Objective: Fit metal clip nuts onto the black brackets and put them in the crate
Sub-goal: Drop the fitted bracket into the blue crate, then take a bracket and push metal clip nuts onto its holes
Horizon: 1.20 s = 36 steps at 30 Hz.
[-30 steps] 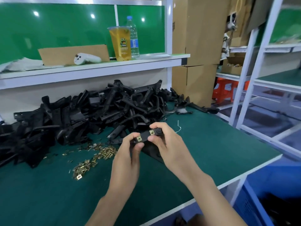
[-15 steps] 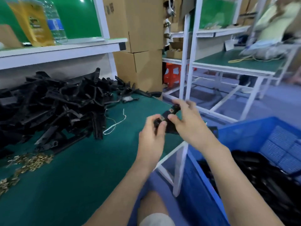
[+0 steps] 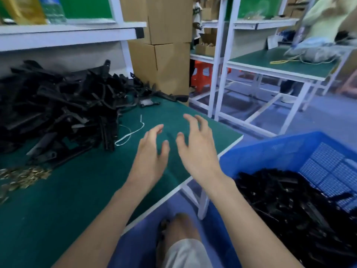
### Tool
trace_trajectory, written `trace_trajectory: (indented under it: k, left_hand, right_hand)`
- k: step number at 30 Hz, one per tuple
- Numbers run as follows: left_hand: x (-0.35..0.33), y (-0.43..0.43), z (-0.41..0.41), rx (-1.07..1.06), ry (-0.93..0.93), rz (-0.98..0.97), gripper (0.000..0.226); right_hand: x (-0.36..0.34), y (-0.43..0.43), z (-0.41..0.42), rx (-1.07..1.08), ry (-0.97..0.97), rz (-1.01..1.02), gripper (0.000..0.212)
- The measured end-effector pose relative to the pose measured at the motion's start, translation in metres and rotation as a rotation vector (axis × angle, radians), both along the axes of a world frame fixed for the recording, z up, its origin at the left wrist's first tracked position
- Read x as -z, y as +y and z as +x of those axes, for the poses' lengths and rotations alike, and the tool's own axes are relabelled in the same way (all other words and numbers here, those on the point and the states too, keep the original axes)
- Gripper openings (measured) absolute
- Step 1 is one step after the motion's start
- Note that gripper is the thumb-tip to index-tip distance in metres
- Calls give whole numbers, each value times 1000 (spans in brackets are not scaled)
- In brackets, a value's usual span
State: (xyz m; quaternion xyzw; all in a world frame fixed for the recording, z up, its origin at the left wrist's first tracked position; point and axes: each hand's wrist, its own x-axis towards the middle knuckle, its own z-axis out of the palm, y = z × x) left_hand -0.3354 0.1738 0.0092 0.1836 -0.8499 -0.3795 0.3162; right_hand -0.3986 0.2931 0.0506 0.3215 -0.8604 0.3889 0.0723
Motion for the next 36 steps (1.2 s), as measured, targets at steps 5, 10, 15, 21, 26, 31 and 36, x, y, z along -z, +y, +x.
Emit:
trace_trajectory:
  k: [5, 10, 15, 21, 26, 31, 36]
  left_hand:
    - [9, -77, 116, -364, -161, -382, 51]
    - [23, -136, 228, -756, -546, -352, 78]
    - [33, -183, 277, -802, -687, -96, 103]
    - [37, -216, 263, -595, -599, -156, 101]
    - [39, -235, 249, -570, -563, -254, 77]
    - [42, -235, 249, -595, -476, -304, 39]
    - [39, -232, 247, -620, -502, -397, 31]
  right_hand:
    - [22, -96, 61, -306, 18, 65, 52]
    - [44, -180, 124, -489, 50, 199, 55]
    - [61, -235, 158, -521, 73, 304, 59]
    - [71, -274, 161, -494, 102, 294, 57]
    - [73, -292, 150, -436, 191, 322, 53]
    - [71, -293, 146, -507, 219, 282, 40]
    - [57, -285, 152, -545, 195, -115, 40]
